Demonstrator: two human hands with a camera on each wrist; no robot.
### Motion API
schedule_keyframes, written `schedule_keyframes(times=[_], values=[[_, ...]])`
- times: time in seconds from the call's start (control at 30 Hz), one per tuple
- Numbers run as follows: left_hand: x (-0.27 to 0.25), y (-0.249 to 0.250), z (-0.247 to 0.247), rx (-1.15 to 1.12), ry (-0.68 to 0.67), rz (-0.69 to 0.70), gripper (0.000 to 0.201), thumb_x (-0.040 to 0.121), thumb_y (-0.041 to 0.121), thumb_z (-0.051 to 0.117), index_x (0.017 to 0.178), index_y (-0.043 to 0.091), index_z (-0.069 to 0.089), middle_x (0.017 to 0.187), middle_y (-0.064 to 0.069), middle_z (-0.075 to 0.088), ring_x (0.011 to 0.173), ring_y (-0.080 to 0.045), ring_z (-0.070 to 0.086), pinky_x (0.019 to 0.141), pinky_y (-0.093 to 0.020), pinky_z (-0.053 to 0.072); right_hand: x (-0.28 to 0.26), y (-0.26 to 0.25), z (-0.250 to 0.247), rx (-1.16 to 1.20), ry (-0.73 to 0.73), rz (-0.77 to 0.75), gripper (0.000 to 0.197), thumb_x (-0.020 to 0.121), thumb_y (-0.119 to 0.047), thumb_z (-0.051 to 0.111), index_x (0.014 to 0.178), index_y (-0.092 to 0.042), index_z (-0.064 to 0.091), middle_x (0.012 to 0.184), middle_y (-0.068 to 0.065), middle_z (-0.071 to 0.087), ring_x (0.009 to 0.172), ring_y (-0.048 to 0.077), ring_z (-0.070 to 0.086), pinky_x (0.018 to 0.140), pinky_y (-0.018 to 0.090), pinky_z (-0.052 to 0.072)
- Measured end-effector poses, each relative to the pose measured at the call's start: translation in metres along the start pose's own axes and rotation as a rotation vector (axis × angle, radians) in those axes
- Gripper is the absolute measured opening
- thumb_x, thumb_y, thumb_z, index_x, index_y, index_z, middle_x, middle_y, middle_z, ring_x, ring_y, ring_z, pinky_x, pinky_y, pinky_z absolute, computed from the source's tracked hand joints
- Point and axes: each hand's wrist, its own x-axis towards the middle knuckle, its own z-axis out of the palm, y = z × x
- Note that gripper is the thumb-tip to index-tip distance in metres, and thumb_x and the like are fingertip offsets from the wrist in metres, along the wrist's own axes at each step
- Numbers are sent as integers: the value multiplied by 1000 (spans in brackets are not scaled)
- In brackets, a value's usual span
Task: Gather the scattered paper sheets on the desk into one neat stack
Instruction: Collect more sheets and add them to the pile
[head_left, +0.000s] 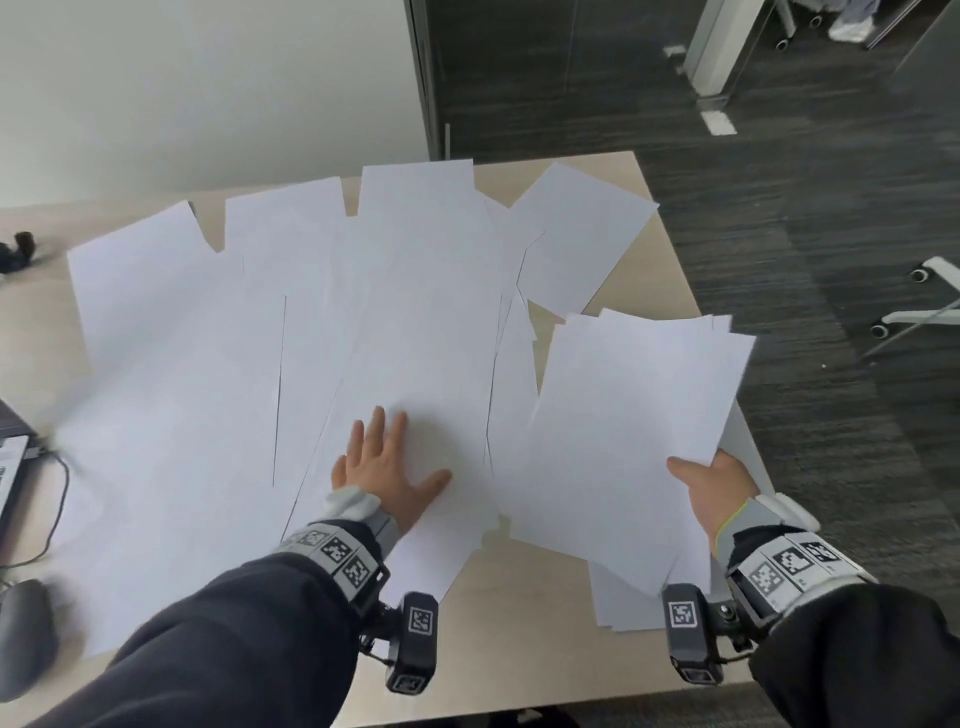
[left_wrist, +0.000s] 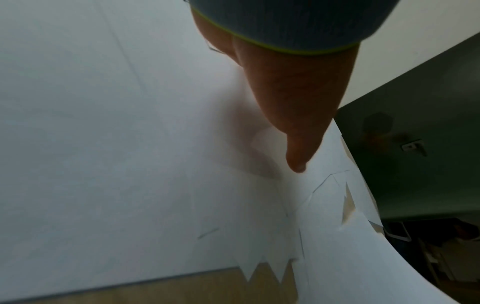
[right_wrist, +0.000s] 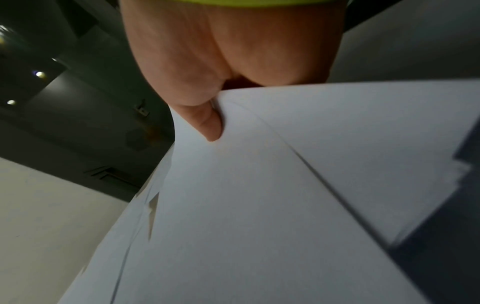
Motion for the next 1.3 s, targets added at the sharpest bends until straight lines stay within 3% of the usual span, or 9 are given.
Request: schedule_keyframes(times=[0.13, 0.23, 0.43, 0.67, 0.8, 0.97, 1.13, 1.23, 1.3], values=[[9, 11, 0, 92, -142, 18, 134, 58, 96, 53, 154, 41, -21, 163, 11, -30, 153, -21, -23, 124, -54, 1, 1, 2, -10, -1, 22, 0, 18, 93, -1, 57, 107, -12, 64, 99, 10, 66, 81, 27, 60, 92, 43, 48], [8, 12, 2, 179, -201, 86, 141, 49, 99, 53, 151, 43, -27, 160, 10, -37, 151, -23, -28, 122, -57, -1, -2, 6, -8, -13, 19, 12, 18, 93, -3, 58, 105, -14, 65, 88, 3, 68, 82, 27, 63, 89, 41, 49], [9, -1, -2, 147, -133, 125, 122, 61, 91, 57, 153, 51, -13, 164, 17, -24, 154, -15, -16, 123, -50, 7, -8, 12, -6, 5, 0, 16, 17, 93, -6, 60, 107, -15, 65, 86, 0, 68, 82, 27, 64, 86, 39, 50], [1, -2, 5, 99, -42, 140, 112, 67, 88, 55, 156, 46, 3, 166, 24, -8, 153, -13, -3, 119, -50, 15, -8, 18, -6, 35, -1, 11, 17, 92, -7, 63, 106, -16, 67, 97, 9, 71, 91, 32, 66, 93, 46, 52], [-6, 7, 11, 90, 27, 82, 112, 63, 91, 51, 154, 43, 6, 160, 14, 11, 150, -20, 8, 115, -50, 23, -9, 21, -9, 27, -5, 15, 16, 92, -8, 64, 104, -18, 67, 98, 8, 71, 93, 33, 67, 94, 48, 52], [-1, 11, 9, 92, 38, 59, 101, 71, 84, 57, 153, 43, 16, 153, 8, 21, 144, -24, 18, 112, -47, 28, -10, 22, -10, 26, -3, 21, 14, 91, -10, 64, 98, -22, 68, 95, 5, 72, 95, 33, 67, 96, 51, 51], [6, 4, 6, 67, 30, 72, 87, 78, 78, 58, 152, 48, 23, 158, 10, 17, 146, -25, 18, 114, -48, 28, -12, 24, -14, 55, -8, 30, 17, 92, -6, 64, 95, -22, 68, 94, 3, 71, 95, 32, 66, 97, 50, 51], [9, 0, 3, 10, 71, 89, 76, 81, 70, 63, 148, 44, 36, 157, 12, 28, 143, -24, 27, 111, -46, 33, -13, 25, -16, 85, -10, 25, 17, 92, -3, 62, 102, -16, 67, 93, 3, 70, 87, 27, 66, 94, 45, 51], [14, -4, -1, -56, 98, 87, 69, 83, 62, 67, 144, 34, 47, 152, 9, 41, 137, -25, 36, 109, -43, 36, -14, 26, -16, 98, -15, 22, 18, 92, -2, 62, 105, -13, 67, 95, 5, 71, 85, 26, 66, 92, 43, 51]])
